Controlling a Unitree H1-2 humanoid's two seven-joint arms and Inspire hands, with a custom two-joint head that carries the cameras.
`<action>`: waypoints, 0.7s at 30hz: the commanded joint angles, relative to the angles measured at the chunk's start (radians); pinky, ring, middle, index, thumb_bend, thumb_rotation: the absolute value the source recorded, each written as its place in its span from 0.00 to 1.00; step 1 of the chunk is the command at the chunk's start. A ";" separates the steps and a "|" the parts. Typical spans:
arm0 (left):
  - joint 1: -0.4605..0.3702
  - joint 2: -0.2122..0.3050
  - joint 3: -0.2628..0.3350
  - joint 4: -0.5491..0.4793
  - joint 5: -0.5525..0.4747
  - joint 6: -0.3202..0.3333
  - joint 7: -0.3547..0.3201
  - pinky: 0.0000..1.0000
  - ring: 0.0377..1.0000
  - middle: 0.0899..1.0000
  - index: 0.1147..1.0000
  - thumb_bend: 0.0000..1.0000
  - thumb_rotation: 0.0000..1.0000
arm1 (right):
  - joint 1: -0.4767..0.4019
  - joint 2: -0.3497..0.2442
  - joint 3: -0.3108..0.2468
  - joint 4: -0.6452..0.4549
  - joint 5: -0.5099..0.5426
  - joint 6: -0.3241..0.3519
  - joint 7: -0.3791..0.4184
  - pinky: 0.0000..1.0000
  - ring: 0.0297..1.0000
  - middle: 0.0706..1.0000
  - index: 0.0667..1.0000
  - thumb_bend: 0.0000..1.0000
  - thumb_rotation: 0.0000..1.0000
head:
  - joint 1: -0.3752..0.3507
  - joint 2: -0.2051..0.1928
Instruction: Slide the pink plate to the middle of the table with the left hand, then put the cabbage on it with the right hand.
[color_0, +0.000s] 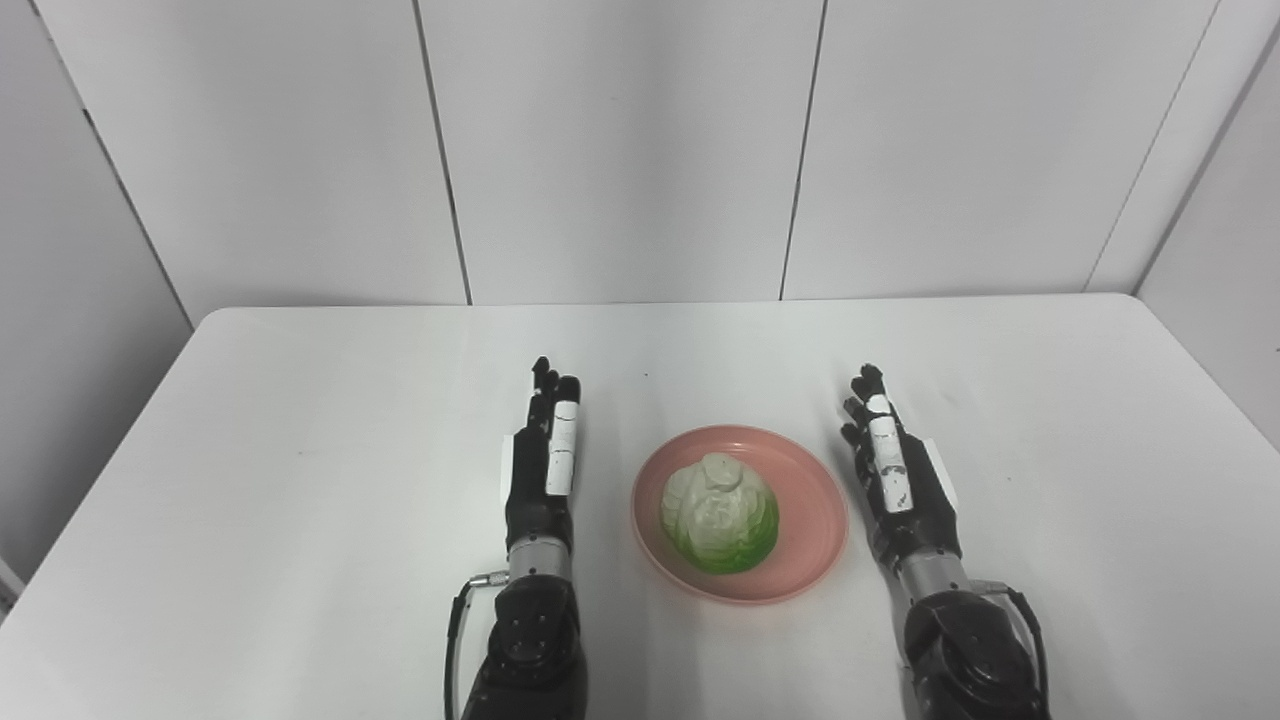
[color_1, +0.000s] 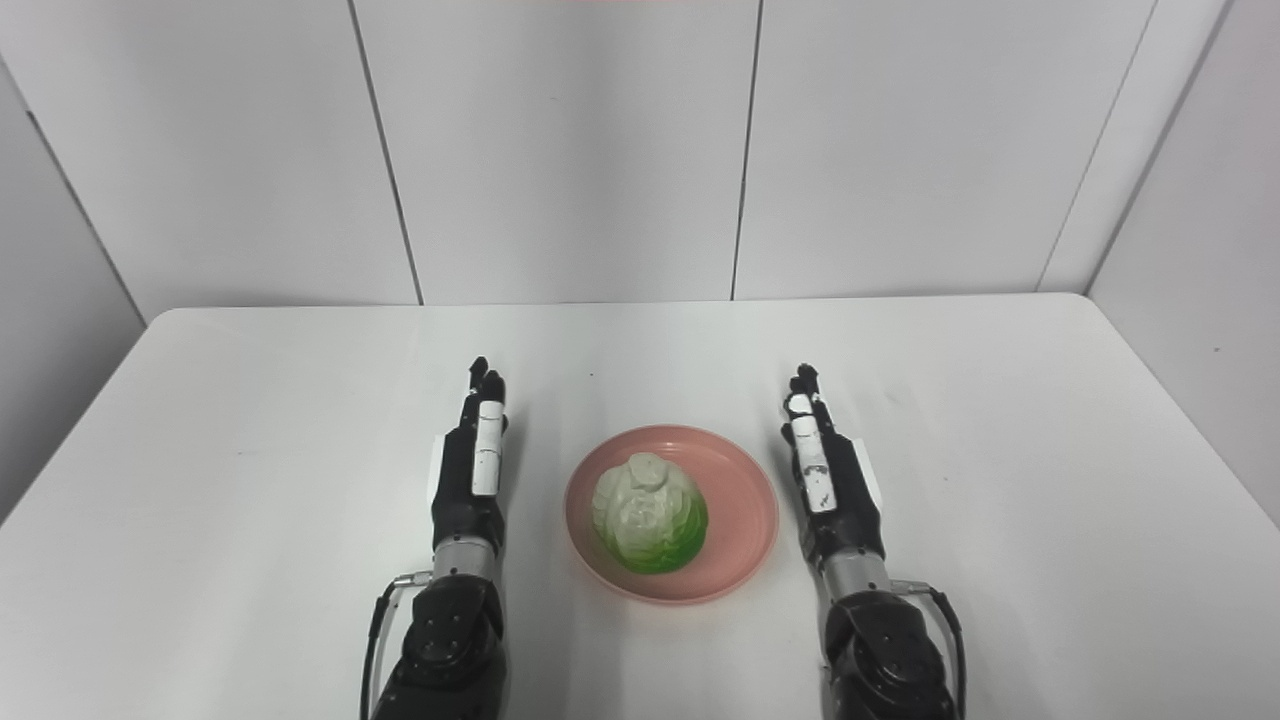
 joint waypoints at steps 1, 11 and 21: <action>0.003 -0.005 0.001 0.001 -0.005 -0.021 0.002 1.00 1.00 1.00 1.00 0.89 0.96 | -0.010 0.007 -0.007 -0.021 0.017 0.009 -0.009 1.00 1.00 1.00 1.00 0.94 0.94 | 0.001 -0.001; 0.008 -0.007 0.000 -0.009 -0.015 -0.012 -0.005 1.00 1.00 1.00 1.00 0.87 0.95 | -0.001 0.018 -0.019 -0.037 0.035 0.023 -0.037 1.00 1.00 1.00 1.00 0.88 0.94 | 0.003 0.000; 0.018 -0.005 0.004 -0.048 -0.036 0.037 -0.018 1.00 1.00 0.99 1.00 0.90 0.95 | -0.001 0.034 -0.042 -0.059 0.085 0.062 -0.046 1.00 1.00 1.00 1.00 0.84 0.93 | 0.000 0.003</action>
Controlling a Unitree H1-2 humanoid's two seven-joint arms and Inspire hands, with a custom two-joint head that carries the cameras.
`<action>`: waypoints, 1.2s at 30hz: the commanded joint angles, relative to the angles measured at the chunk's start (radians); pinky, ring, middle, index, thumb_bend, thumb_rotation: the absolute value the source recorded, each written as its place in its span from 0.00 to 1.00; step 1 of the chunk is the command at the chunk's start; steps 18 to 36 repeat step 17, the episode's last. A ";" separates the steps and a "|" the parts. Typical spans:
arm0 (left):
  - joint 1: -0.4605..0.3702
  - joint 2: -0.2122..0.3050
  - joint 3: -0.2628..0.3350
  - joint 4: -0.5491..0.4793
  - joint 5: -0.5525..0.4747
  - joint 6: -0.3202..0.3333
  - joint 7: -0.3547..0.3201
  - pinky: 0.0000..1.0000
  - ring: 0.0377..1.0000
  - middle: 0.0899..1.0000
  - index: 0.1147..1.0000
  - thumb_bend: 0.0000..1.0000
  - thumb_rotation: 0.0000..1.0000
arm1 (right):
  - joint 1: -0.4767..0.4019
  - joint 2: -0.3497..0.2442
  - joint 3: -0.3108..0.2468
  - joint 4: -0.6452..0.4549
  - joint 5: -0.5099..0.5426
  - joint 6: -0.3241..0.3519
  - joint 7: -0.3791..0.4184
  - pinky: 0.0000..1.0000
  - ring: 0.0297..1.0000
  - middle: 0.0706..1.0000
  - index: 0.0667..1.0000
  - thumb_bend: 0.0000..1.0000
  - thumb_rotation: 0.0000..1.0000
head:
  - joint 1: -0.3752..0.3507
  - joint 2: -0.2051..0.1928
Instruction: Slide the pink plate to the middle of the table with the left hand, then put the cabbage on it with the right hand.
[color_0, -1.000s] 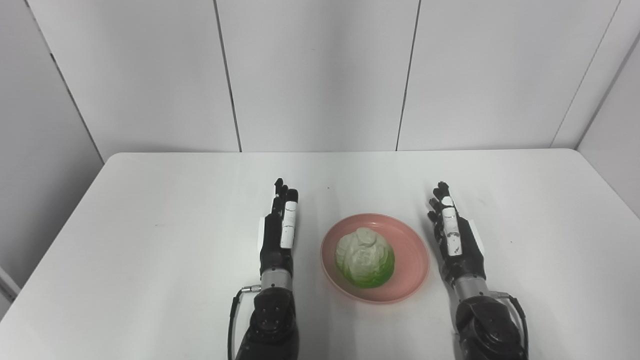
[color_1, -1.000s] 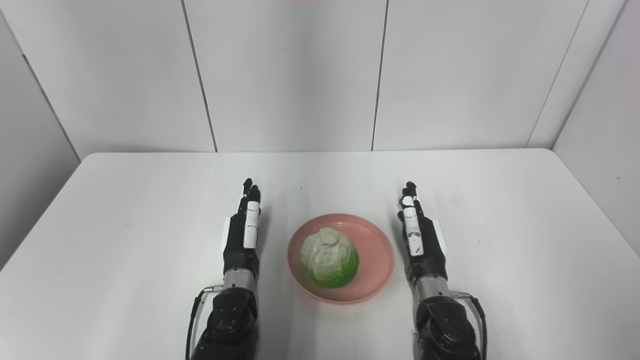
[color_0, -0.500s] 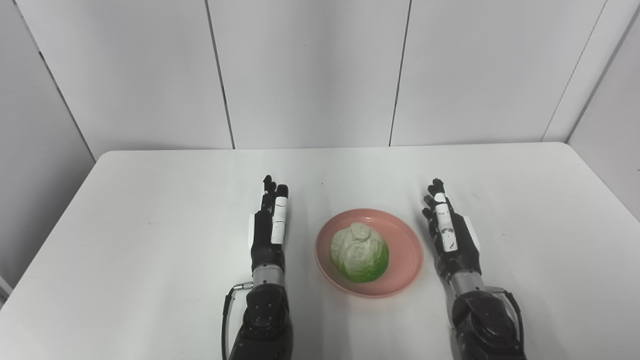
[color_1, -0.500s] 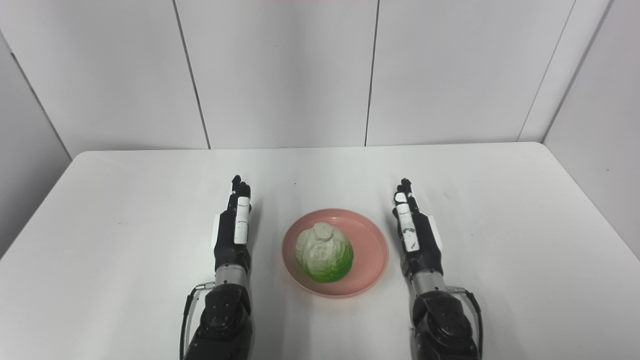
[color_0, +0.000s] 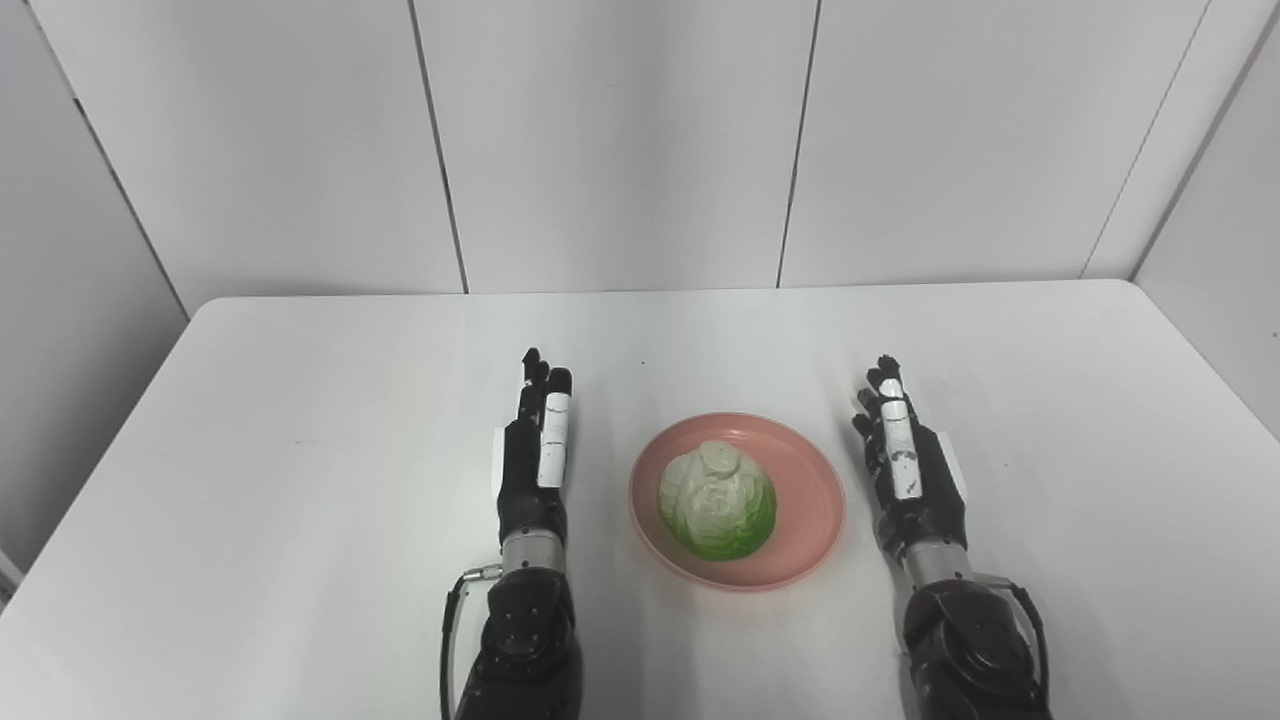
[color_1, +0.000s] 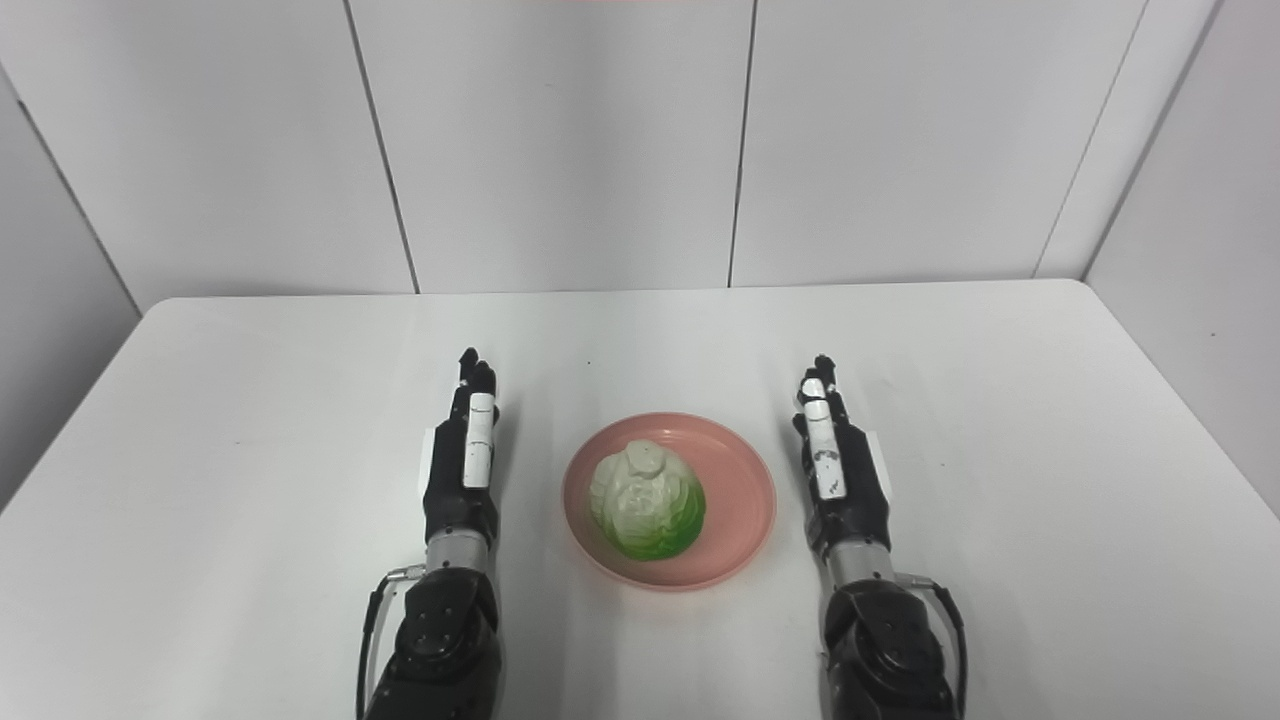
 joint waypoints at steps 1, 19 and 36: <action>-0.002 -0.005 0.005 -0.016 -0.014 0.020 -0.008 1.00 0.99 0.99 1.00 0.90 0.95 | -0.010 0.004 -0.002 -0.026 0.011 0.021 -0.004 1.00 1.00 1.00 1.00 0.84 0.94 | 0.000 0.000; 0.005 0.014 0.011 -0.131 -0.047 0.094 -0.051 1.00 0.99 0.97 1.00 0.84 0.95 | 0.008 -0.001 -0.001 -0.124 -0.001 0.088 -0.026 1.00 1.00 0.99 0.97 0.84 0.86 | 0.009 0.005; 0.005 0.014 0.011 -0.131 -0.047 0.094 -0.051 1.00 0.99 0.97 1.00 0.84 0.95 | 0.008 -0.001 -0.001 -0.124 -0.001 0.088 -0.026 1.00 1.00 0.99 0.97 0.84 0.86 | 0.009 0.005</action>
